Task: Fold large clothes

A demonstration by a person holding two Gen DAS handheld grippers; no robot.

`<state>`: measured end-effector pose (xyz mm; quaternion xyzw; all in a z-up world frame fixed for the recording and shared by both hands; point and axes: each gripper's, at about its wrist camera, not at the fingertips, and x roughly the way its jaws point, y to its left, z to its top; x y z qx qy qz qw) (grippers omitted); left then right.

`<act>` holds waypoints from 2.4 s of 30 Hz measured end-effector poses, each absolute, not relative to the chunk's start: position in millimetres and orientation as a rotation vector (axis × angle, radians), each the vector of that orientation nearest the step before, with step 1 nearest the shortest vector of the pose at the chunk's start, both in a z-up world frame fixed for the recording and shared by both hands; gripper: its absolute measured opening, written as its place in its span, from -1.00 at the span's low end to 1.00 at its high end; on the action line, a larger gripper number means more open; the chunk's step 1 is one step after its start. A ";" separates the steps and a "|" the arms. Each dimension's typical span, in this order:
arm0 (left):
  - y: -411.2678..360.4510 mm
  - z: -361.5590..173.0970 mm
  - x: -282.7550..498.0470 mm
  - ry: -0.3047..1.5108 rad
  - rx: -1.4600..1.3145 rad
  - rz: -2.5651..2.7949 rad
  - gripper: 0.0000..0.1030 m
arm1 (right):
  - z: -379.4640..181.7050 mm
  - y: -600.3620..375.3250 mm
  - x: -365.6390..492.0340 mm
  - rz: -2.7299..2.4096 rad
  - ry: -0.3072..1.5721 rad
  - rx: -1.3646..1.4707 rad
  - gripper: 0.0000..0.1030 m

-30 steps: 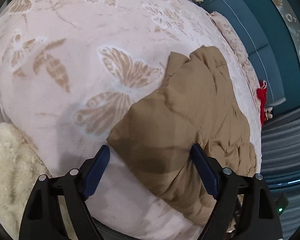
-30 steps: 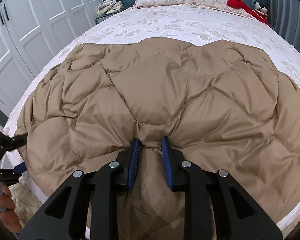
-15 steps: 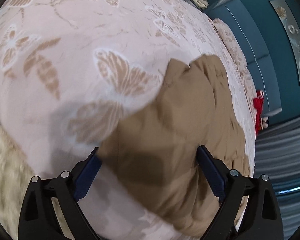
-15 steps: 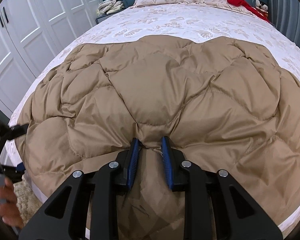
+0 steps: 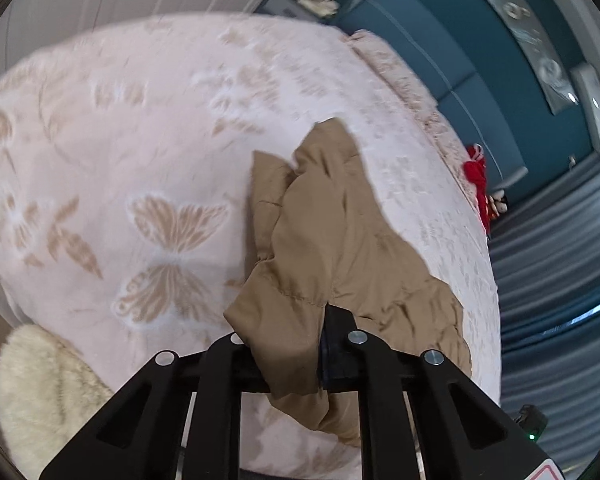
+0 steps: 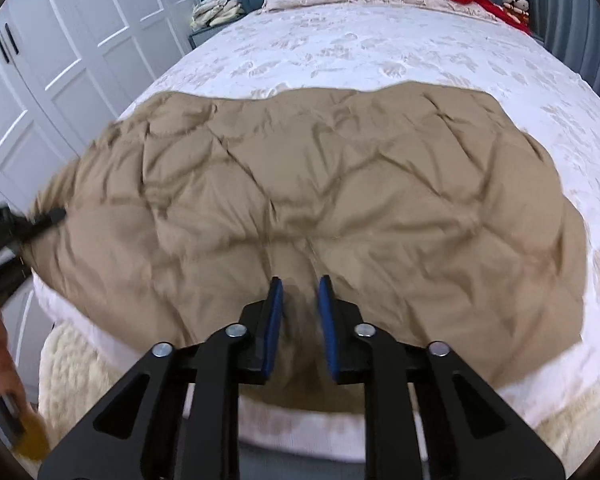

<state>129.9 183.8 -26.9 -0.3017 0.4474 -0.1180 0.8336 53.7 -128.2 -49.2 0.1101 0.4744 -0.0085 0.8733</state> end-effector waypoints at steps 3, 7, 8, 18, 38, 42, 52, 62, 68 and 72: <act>183.6 -3.4 117.8 0.904 -0.599 -0.246 -0.80 | -56.2 -121.3 49.3 0.014 1.017 0.227 -0.85; 179.5 33.3 100.3 0.833 -0.518 -0.240 -0.82 | -82.2 -98.7 62.8 0.127 1.087 0.318 -0.92; 176.0 40.8 96.0 0.820 -0.501 -0.250 -0.82 | -88.2 -93.7 66.4 0.150 1.098 0.342 -0.93; 55.9 77.4 63.5 0.768 -0.232 -0.530 -0.82 | -110.7 -93.2 102.4 0.323 1.158 0.612 -1.00; -122.0 -22.3 57.2 1.034 0.088 -0.597 -0.81 | -9.2 -260.1 -55.0 -0.177 0.975 0.375 -0.97; -132.5 -39.5 57.0 1.084 0.104 -0.589 -0.80 | -6.3 -264.9 -58.8 -0.177 0.979 0.366 -0.97; -152.9 -68.0 42.2 1.109 0.198 -0.566 -0.79 | -11.6 -274.2 -61.2 -0.177 0.975 0.382 -0.97; -139.5 -46.8 25.9 1.082 0.116 -0.622 -0.34 | 1.5 -277.7 -65.0 -0.184 0.951 0.400 -0.87; -110.9 11.3 5.8 0.946 0.067 -0.624 0.45 | 19.1 -278.4 -61.1 -0.186 0.918 0.388 -0.48; -73.5 48.9 12.9 0.881 -0.034 -0.576 0.52 | 33.9 -270.6 -49.6 -0.158 0.893 0.393 -0.28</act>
